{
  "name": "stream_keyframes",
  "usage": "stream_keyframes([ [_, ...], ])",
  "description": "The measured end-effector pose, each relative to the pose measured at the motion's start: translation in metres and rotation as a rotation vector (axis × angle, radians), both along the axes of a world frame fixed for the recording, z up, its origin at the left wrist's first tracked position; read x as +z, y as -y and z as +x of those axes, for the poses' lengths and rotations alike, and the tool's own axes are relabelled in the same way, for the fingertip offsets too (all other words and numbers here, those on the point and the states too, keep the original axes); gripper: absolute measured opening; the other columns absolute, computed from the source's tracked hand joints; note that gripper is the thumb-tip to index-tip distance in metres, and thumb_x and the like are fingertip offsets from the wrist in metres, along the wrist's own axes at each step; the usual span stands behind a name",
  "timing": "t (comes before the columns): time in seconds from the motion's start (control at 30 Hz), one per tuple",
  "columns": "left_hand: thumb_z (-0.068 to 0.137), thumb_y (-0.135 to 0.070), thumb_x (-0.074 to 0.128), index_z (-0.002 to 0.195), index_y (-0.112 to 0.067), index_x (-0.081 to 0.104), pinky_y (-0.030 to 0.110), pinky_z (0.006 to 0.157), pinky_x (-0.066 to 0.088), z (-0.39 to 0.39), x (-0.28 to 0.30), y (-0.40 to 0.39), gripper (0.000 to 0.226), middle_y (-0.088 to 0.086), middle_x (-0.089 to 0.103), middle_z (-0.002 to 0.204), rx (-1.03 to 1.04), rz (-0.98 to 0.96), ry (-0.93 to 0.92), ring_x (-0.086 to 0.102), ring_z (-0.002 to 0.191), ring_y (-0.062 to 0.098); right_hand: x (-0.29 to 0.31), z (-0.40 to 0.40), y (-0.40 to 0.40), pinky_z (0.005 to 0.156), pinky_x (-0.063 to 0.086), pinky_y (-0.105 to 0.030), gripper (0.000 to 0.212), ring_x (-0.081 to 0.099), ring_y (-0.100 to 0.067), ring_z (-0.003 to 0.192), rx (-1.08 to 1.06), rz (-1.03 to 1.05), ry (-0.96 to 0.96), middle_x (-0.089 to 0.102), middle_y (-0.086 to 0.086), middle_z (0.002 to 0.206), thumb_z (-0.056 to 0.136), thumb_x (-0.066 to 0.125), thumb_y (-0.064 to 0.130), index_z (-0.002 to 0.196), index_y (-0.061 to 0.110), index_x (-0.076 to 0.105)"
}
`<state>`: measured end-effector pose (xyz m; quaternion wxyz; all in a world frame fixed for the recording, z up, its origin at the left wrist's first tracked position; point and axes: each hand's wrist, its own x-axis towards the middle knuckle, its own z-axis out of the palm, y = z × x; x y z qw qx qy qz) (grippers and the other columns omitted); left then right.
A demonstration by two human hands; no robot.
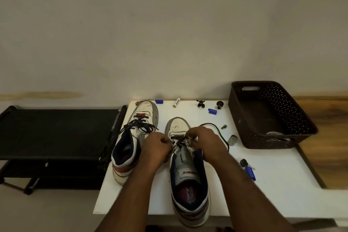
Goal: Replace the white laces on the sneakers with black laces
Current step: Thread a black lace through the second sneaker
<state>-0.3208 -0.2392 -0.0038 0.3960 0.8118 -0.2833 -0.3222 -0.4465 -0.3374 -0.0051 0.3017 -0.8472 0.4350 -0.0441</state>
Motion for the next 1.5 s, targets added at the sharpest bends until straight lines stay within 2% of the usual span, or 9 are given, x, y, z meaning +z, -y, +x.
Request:
stream_keyframes([
  [0.1, 0.081, -0.001, 0.059, 0.061, -0.003, 0.068, 0.031, 0.048, 0.055, 0.005, -0.001, 0.003, 0.023, 0.016, 0.066, 0.057, -0.017, 0.034, 0.072, 0.058, 0.044, 0.019, -0.003, 0.003, 0.006, 0.078, 0.051, -0.029, 0.020, 0.064, -0.018, 0.090, -0.012, -0.001, -0.146, 0.068, 0.000, 0.105, 0.088, 0.062, 0.017, 0.105, 0.025, 0.068],
  [0.2, 0.083, -0.005, 0.059, 0.044, -0.012, 0.055, 0.018, 0.041, 0.041, 0.008, 0.002, 0.005, 0.040, 0.003, 0.053, 0.039, -0.039, 0.080, 0.156, 0.052, 0.034, 0.009, 0.001, -0.011, 0.008, 0.074, 0.050, -0.029, 0.014, 0.060, -0.016, 0.083, -0.184, -0.137, -0.085, 0.066, 0.001, 0.097, 0.093, 0.053, 0.015, 0.097, 0.023, 0.065],
  [0.33, 0.091, -0.014, 0.053, 0.077, -0.014, 0.064, 0.031, 0.078, 0.049, 0.005, 0.007, 0.007, 0.018, 0.011, 0.069, 0.092, -0.109, 0.179, 0.330, 0.064, 0.092, 0.026, 0.007, -0.030, 0.014, 0.086, 0.049, -0.031, 0.024, 0.061, -0.017, 0.096, -0.223, -0.191, -0.101, 0.061, 0.003, 0.115, 0.092, 0.057, 0.014, 0.112, 0.027, 0.062],
  [0.4, 0.092, -0.012, 0.049, 0.089, -0.016, 0.062, 0.035, 0.086, 0.048, 0.002, 0.005, 0.006, 0.014, 0.007, 0.067, 0.102, -0.116, 0.185, 0.356, 0.060, 0.099, 0.026, 0.005, -0.025, 0.007, 0.092, 0.043, -0.026, 0.037, 0.056, -0.015, 0.111, -0.108, -0.146, -0.041, 0.054, 0.010, 0.128, 0.091, 0.062, 0.019, 0.125, 0.031, 0.056],
  [0.67, 0.079, -0.017, 0.070, 0.072, -0.018, 0.063, 0.047, 0.068, 0.059, 0.004, -0.007, 0.000, 0.010, 0.007, 0.067, 0.081, 0.043, 0.027, 0.058, 0.068, 0.075, 0.028, -0.007, 0.003, -0.005, 0.078, 0.046, -0.023, 0.020, 0.062, -0.017, 0.095, -0.039, -0.085, -0.051, 0.067, 0.004, 0.107, 0.091, 0.057, 0.018, 0.104, 0.027, 0.070],
  [0.93, 0.090, -0.013, 0.060, 0.075, -0.025, 0.054, 0.034, 0.082, 0.050, 0.001, -0.012, 0.003, 0.020, 0.002, 0.064, 0.090, -0.044, 0.082, 0.133, 0.061, 0.090, 0.022, -0.017, 0.002, 0.007, 0.060, 0.042, -0.016, 0.036, 0.053, -0.006, 0.070, -0.203, 0.089, 0.087, 0.065, 0.002, 0.099, 0.089, 0.053, 0.000, 0.097, 0.026, 0.076],
  [1.07, 0.090, -0.009, 0.059, 0.076, -0.026, 0.057, 0.033, 0.077, 0.050, 0.006, -0.012, 0.005, 0.022, 0.002, 0.062, 0.083, -0.136, 0.124, 0.106, 0.060, 0.081, 0.021, -0.016, -0.001, 0.000, 0.077, 0.050, -0.029, 0.037, 0.054, -0.009, 0.078, -0.451, 0.226, 0.299, 0.061, 0.007, 0.086, 0.088, 0.048, -0.005, 0.084, 0.018, 0.076],
  [1.27, 0.092, -0.002, 0.055, 0.092, -0.016, 0.067, 0.021, 0.059, 0.043, 0.007, -0.010, 0.006, 0.019, -0.002, 0.058, 0.075, -0.227, 0.100, 0.075, 0.051, 0.063, 0.010, -0.025, 0.004, -0.008, 0.073, 0.046, -0.027, 0.034, 0.058, -0.015, 0.079, -0.622, 0.211, 0.354, 0.067, 0.000, 0.087, 0.082, 0.048, -0.007, 0.072, 0.019, 0.067],
  [1.5, 0.094, 0.003, 0.051, 0.113, -0.009, 0.070, 0.019, 0.069, 0.046, 0.005, -0.006, 0.003, 0.029, 0.006, 0.068, 0.111, -0.245, 0.070, 0.025, 0.059, 0.094, 0.018, -0.025, 0.002, -0.008, 0.065, 0.044, -0.021, 0.023, 0.059, -0.016, 0.082, -0.674, 0.259, 0.424, 0.061, 0.002, 0.084, 0.087, 0.052, -0.002, 0.088, 0.015, 0.066],
])
